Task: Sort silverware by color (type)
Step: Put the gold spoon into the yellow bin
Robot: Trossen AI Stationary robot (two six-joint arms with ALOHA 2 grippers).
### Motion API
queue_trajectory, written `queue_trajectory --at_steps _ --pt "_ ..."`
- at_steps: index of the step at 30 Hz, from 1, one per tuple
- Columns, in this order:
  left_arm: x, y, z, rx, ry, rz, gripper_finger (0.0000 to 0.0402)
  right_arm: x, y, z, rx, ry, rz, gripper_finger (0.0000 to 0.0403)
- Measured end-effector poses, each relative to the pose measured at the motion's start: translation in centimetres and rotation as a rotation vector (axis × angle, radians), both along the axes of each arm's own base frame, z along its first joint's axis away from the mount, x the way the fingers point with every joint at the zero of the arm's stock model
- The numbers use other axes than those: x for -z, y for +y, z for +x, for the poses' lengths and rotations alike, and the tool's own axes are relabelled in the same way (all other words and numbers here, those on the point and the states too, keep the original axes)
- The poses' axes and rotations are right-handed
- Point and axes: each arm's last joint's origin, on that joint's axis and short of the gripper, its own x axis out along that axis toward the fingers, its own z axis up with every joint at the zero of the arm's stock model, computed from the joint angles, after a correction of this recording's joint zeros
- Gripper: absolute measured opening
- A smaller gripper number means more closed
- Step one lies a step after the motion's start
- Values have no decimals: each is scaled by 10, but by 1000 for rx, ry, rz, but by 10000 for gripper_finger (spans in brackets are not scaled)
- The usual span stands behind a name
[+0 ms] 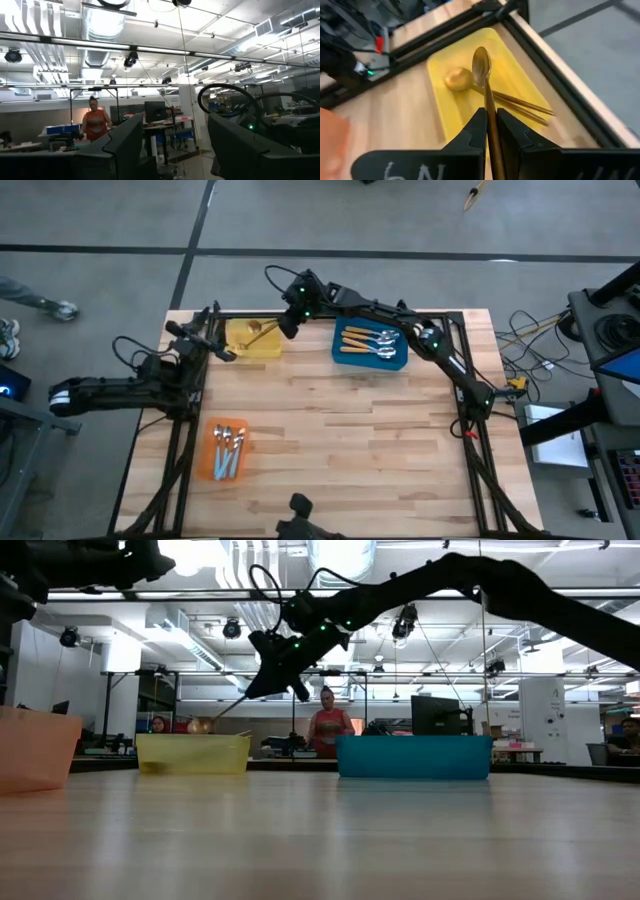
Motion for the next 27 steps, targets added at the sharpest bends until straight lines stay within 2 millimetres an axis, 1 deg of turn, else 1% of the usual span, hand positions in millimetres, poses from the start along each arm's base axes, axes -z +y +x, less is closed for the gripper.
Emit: queue_trajectory --at_steps 4,9,17,27 --pt "1 0 0 2 9 -5 205 4 -2 8 -17 -31 39 14" --pt "2 0 2 3 28 -10 205 13 -2 12 -8 -34 61 14" --pt "3 0 2 3 30 -11 205 16 6 22 -20 -89 50 14" --pt "3 0 2 3 31 -12 205 17 6 23 -15 -88 61 14"
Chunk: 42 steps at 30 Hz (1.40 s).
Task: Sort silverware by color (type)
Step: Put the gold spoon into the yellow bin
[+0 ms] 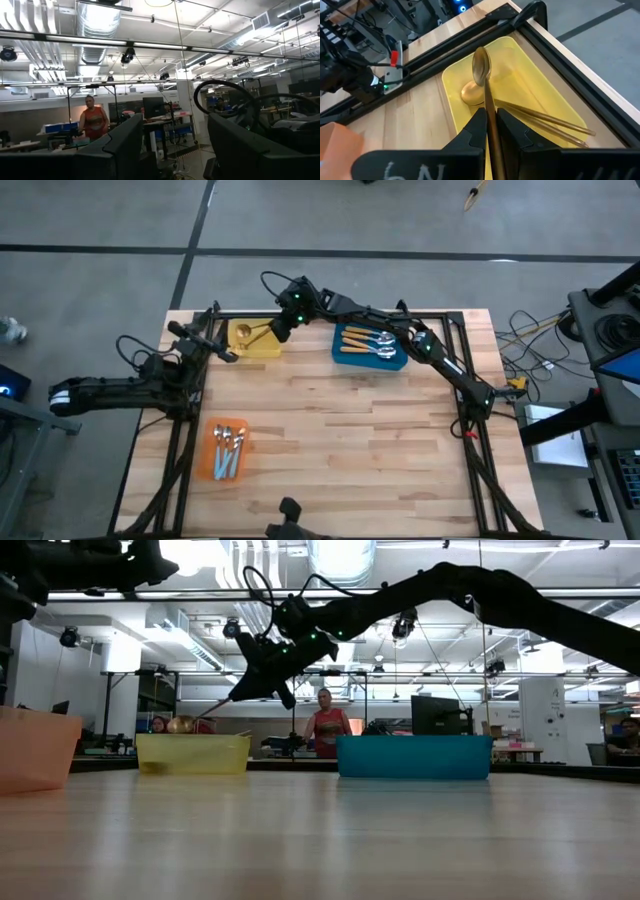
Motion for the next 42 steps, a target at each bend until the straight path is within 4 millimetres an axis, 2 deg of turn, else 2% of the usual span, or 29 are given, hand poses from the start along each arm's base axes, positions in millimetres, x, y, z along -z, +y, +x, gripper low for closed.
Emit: queue_trajectory --at_steps 42 --pt "2 0 1 0 19 -4 205 5 2 -2 1 49 13 14"
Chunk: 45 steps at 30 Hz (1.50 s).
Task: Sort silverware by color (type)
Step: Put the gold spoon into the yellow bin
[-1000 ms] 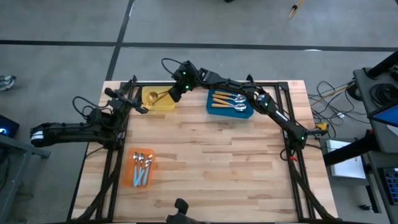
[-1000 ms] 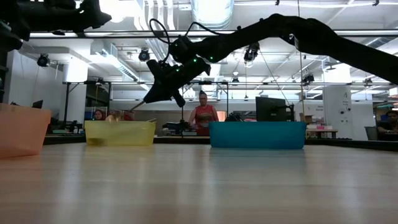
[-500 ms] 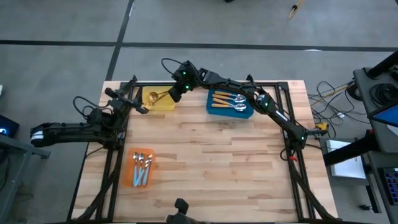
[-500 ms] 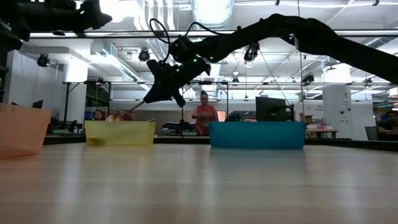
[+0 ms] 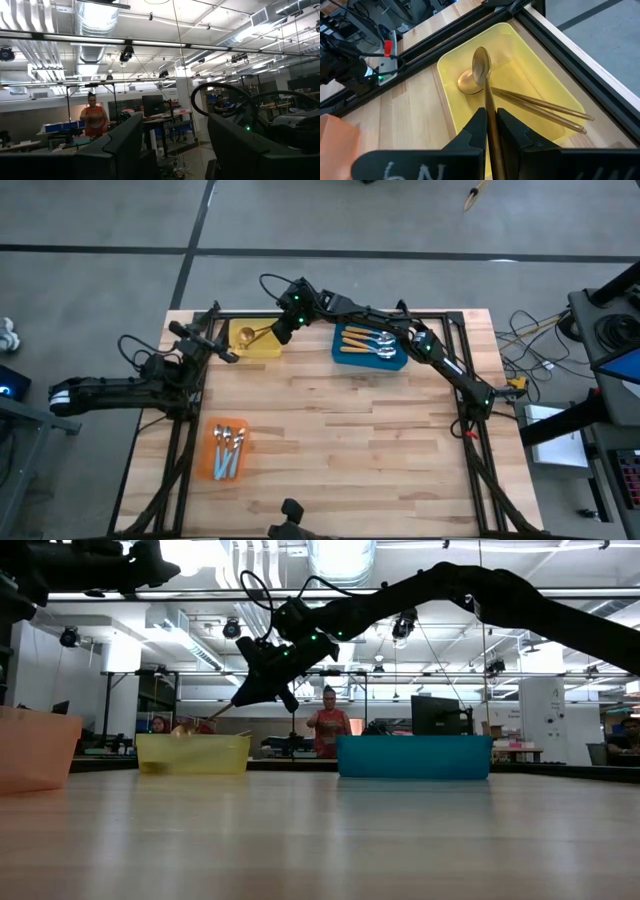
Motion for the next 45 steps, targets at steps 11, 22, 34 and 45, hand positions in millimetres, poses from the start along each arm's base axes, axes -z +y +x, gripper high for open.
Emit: queue_trajectory --at_steps 11,22,34,45 --pt "0 0 0 0 3 0 205 2 0 0 -2 7 -1 14" --pt "0 0 0 0 3 0 205 11 0 -1 -1 29 10 14" --pt "0 0 0 0 3 0 205 20 1 -2 2 50 29 23" --pt "0 0 0 0 3 0 205 20 0 -2 15 53 15 25"
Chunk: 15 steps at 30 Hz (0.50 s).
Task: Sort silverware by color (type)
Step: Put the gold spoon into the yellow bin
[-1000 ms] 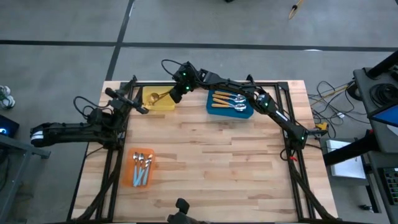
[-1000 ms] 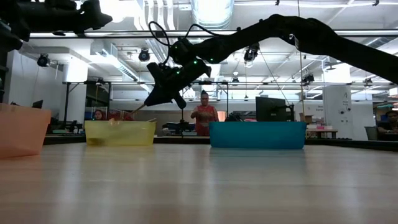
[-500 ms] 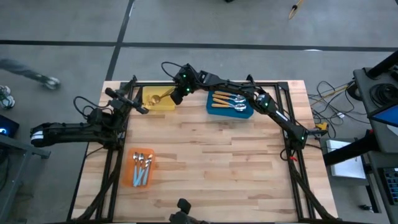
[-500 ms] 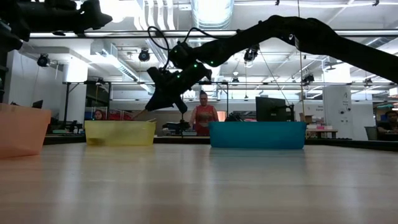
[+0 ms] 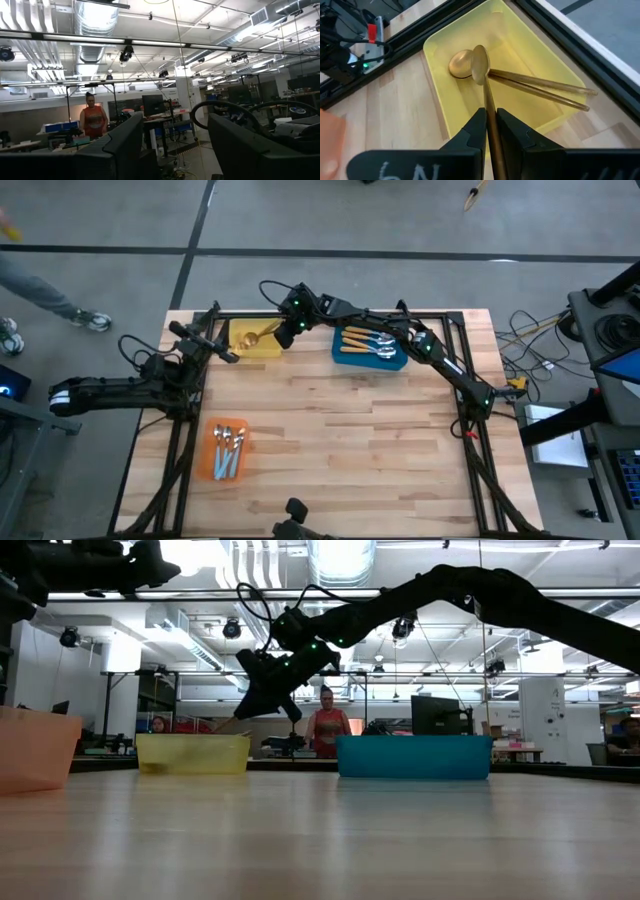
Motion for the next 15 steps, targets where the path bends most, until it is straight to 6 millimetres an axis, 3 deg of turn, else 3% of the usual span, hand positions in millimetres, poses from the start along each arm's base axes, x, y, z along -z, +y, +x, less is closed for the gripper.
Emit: queue_trajectory --at_steps 15 --pt "0 0 0 0 0 0 205 0 0 0 4 4 -9 26"
